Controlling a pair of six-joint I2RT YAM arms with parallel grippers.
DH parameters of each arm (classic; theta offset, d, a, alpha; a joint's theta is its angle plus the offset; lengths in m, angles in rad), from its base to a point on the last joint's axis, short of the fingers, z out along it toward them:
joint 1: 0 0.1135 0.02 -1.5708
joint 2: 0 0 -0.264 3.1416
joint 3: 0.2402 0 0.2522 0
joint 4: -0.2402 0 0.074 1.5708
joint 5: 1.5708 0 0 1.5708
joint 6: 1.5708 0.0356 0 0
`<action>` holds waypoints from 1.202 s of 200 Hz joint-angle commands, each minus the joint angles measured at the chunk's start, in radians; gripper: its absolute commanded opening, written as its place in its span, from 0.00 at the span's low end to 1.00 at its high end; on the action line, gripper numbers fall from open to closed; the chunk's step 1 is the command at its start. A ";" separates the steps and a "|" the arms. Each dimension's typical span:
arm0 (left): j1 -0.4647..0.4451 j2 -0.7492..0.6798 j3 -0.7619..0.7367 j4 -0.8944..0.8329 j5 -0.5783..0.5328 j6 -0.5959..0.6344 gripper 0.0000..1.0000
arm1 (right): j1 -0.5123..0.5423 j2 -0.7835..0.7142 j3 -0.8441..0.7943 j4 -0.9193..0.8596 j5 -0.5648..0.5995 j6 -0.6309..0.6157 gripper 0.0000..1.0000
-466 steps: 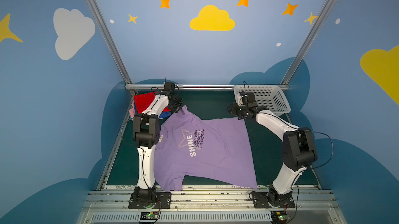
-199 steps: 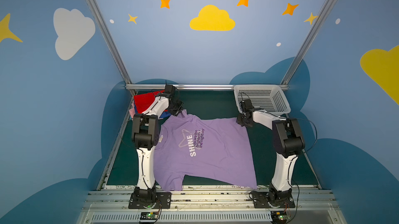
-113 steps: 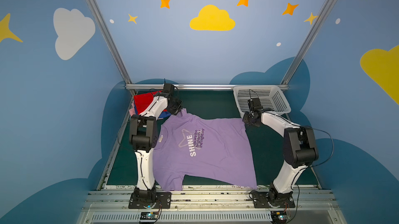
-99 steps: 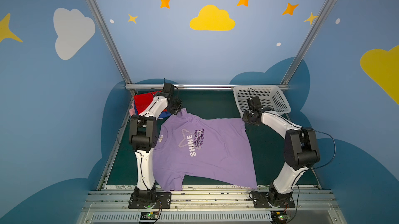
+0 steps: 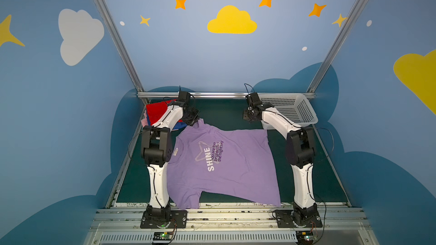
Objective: Fold and stack the t-shirts
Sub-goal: 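Lower the right gripper and pinch the shirt's far corner beside the basket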
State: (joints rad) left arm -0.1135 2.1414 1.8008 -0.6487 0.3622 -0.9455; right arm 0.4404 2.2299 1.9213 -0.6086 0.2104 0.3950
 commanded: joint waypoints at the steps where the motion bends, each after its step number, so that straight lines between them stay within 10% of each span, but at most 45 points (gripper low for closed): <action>1: 0.003 -0.048 -0.014 -0.023 0.003 0.022 0.04 | -0.009 0.053 0.100 -0.146 0.109 -0.035 0.30; 56: 0.002 -0.040 -0.021 -0.016 0.007 0.017 0.04 | -0.040 0.069 0.131 -0.157 0.231 -0.102 0.36; 165: 0.003 -0.066 -0.041 -0.011 -0.004 0.011 0.04 | -0.040 -0.050 0.012 -0.107 0.108 -0.091 0.35; 240: 0.005 -0.069 -0.049 -0.023 -0.014 0.028 0.04 | -0.030 -0.284 -0.439 0.037 0.043 0.045 0.40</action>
State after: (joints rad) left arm -0.1131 2.1166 1.7668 -0.6506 0.3676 -0.9375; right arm 0.4381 1.9709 1.5608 -0.6315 0.2565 0.4023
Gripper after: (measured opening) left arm 0.049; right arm 0.375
